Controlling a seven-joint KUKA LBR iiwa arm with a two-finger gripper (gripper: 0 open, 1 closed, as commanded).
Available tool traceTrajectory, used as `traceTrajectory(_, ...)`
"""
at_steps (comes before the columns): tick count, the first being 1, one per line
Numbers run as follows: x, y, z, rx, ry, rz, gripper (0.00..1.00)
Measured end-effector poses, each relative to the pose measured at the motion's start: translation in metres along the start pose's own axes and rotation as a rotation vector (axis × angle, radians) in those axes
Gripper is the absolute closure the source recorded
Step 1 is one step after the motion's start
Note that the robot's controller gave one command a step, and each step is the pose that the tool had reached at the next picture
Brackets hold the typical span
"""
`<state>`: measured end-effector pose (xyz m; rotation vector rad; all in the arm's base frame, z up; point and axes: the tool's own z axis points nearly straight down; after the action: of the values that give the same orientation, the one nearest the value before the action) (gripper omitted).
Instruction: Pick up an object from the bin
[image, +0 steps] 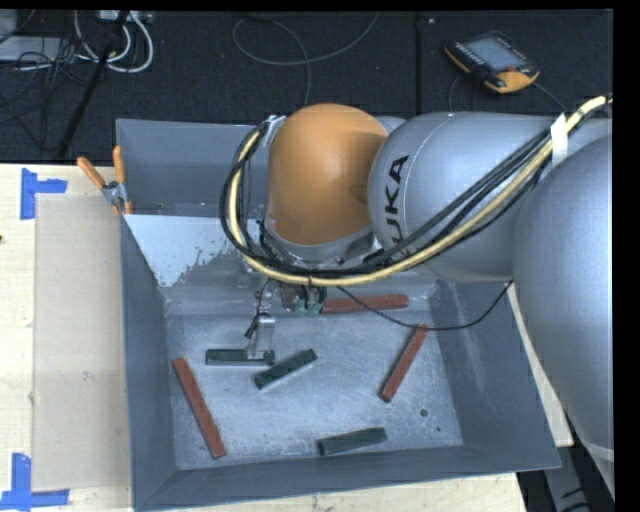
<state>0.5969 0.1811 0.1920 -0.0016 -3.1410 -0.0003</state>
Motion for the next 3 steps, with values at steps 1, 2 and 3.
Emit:
traceTrajectory(1,0.000,0.000,0.000,0.000,0.000,0.001,0.00)
traceTrajectory(2,0.005,-0.011,0.043,-0.001,-0.004,0.073,0.00)
traceTrajectory(3,-0.021,-0.021,0.116,-0.001,-0.006,0.078,0.00)
